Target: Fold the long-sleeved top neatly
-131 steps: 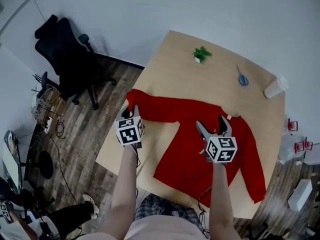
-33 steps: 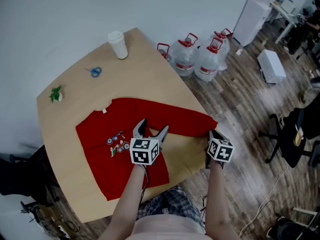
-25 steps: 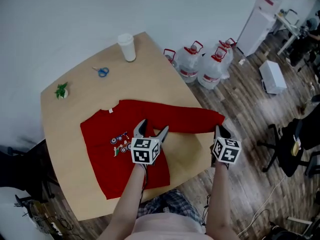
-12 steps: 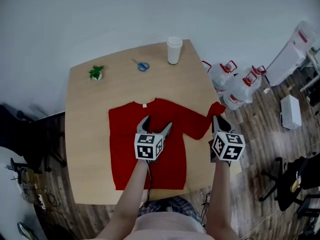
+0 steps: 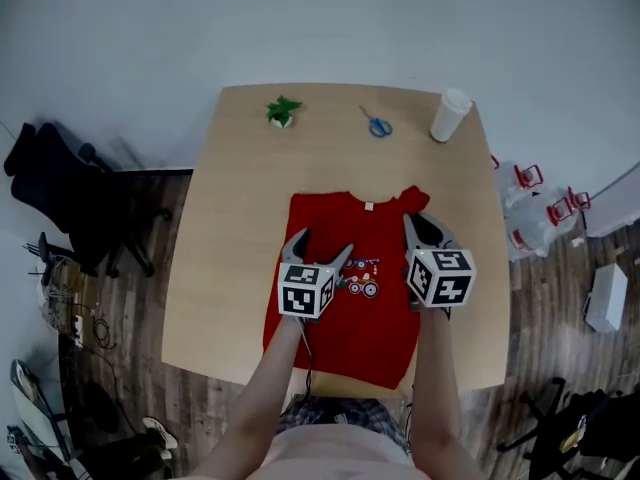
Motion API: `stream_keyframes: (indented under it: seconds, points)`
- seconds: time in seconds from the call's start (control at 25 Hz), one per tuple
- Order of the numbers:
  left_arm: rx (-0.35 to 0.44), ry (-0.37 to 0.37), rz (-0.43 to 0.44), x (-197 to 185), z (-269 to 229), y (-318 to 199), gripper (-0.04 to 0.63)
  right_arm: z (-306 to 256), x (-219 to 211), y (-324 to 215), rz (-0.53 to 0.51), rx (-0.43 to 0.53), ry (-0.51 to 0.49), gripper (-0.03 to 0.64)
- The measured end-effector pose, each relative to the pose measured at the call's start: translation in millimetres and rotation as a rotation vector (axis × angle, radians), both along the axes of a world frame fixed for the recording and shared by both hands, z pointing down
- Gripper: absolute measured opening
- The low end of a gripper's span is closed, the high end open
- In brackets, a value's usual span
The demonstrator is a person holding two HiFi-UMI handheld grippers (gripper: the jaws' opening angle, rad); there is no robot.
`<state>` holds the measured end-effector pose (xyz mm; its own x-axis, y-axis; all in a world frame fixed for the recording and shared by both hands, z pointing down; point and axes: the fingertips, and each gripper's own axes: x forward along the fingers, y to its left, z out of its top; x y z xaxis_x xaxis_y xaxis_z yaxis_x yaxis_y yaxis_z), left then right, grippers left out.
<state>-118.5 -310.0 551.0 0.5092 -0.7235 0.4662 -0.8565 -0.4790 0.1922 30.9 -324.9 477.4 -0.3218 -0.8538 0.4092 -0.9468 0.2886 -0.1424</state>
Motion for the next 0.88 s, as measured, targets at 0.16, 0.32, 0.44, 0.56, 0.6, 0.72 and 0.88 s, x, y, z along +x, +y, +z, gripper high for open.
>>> stream_keyframes:
  seconds: [0.16,0.32,0.44,0.56,0.6,0.72,0.88]
  points:
    - [-0.021,-0.001,-0.057,-37.6,9.4,-2.2,0.387,19.2,-68.6,-21.1,-0.134,-0.028,0.003,0.035]
    - [-0.039,-0.004,-0.102,-70.2,19.3,-1.1,0.387,48.0,-130.2,-29.0,-0.259,-0.074,0.023,0.035]
    - [-0.055,-0.007,-0.13,-90.4,28.2,0.4,0.387,77.9,-164.9,-31.0,-0.332,-0.122,0.043,0.035]
    - [-0.068,-0.012,-0.15,-105.9,36.5,2.7,0.385,105.3,-187.7,-31.5,-0.382,-0.162,0.06,0.037]
    - [-0.073,-0.013,-0.156,-111.3,39.0,3.8,0.387,113.8,-193.6,-31.6,-0.392,-0.177,0.065,0.037]
    - [-0.088,-0.018,-0.174,-127.2,45.1,6.9,0.387,136.7,-208.1,-33.2,-0.405,-0.224,0.073,0.038]
    - [-0.101,-0.023,-0.19,-143.4,49.9,9.0,0.385,143.8,-227.9,-34.6,-0.419,-0.245,0.008,0.055]
